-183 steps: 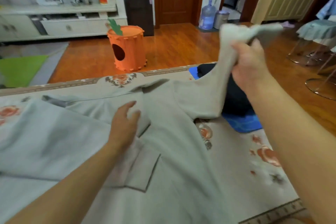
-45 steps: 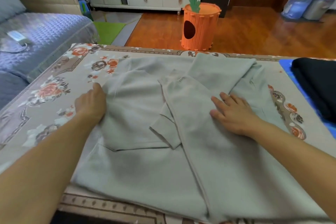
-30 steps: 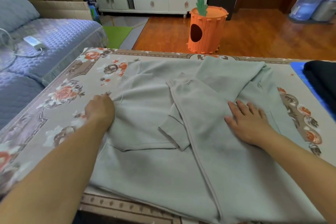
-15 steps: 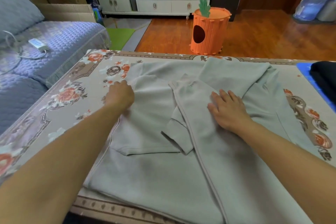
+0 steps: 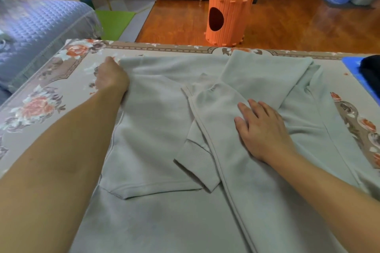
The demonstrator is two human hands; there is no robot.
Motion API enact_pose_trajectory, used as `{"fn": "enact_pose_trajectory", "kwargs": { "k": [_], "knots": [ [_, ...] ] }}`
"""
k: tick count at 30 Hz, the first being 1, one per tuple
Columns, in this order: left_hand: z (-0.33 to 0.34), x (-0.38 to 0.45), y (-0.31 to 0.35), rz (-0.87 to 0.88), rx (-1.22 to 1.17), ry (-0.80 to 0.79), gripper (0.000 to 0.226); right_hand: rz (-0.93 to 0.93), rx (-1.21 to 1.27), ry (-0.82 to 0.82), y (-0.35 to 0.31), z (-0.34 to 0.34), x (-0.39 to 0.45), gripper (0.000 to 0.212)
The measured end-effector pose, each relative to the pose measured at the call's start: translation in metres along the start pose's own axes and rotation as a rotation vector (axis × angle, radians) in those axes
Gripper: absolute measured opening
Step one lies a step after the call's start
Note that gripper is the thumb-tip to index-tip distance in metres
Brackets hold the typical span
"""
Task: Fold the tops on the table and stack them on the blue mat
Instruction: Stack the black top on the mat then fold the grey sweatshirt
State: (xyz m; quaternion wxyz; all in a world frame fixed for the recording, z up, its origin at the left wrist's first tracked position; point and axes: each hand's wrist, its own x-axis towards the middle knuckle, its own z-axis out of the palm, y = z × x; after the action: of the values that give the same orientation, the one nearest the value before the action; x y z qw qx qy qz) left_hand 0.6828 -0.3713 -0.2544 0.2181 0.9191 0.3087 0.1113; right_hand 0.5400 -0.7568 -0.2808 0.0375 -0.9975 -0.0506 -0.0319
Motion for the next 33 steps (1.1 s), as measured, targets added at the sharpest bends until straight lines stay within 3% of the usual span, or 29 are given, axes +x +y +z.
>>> {"fn": "enact_pose_trajectory", "kwargs": {
  "k": [3, 6, 10, 12, 16, 18, 20, 23, 25, 27, 30, 33],
  "knots": [
    [0.009, 0.013, -0.016, 0.048, 0.186, -0.004, 0.035, -0.005, 0.004, -0.013, -0.001, -0.001, 0.001, 0.064],
    [0.009, 0.001, -0.014, 0.088, 0.218, -0.006, 0.048, 0.002, 0.009, -0.017, -0.002, -0.002, -0.002, 0.065],
    [-0.016, -0.091, -0.011, 0.613, 0.163, 0.05, 0.056, 0.012, 0.028, -0.04, -0.001, -0.005, -0.004, 0.06],
    [-0.03, -0.162, -0.025, 0.742, 0.181, -0.066, 0.064, 0.013, 0.03, -0.049, -0.002, -0.006, -0.006, 0.059],
    [-0.035, -0.255, -0.077, 0.768, 0.425, -0.434, 0.067, -0.005, 0.066, -0.173, 0.002, -0.014, -0.004, 0.062],
    [-0.036, -0.264, -0.083, 0.744, 0.464, -0.493, 0.067, -0.057, 0.06, -0.34, 0.007, -0.03, -0.004, 0.066],
    [-0.047, -0.272, -0.077, 0.736, 0.462, -0.457, 0.066, -0.158, 0.006, -0.381, 0.015, -0.046, -0.02, 0.074],
    [-0.074, -0.306, -0.081, 1.017, 0.347, -0.502, 0.067, -0.379, 0.011, -0.332, 0.031, -0.064, -0.091, 0.095],
    [-0.092, -0.333, -0.096, 1.195, 0.384, -0.637, 0.07, -0.488, -0.003, -0.394, 0.046, -0.062, -0.151, 0.084],
    [-0.095, -0.35, -0.117, 1.264, 0.503, -0.745, 0.079, -0.55, -0.023, -0.475, 0.063, -0.053, -0.199, 0.074],
    [-0.084, -0.36, -0.136, 1.375, 0.557, -0.58, 0.082, -0.604, -0.056, -0.392, 0.078, -0.045, -0.23, 0.081],
    [-0.082, -0.357, -0.139, 1.376, 0.496, -0.558, 0.069, -0.608, -0.042, -0.446, 0.078, -0.052, -0.236, 0.085]
  ]
}}
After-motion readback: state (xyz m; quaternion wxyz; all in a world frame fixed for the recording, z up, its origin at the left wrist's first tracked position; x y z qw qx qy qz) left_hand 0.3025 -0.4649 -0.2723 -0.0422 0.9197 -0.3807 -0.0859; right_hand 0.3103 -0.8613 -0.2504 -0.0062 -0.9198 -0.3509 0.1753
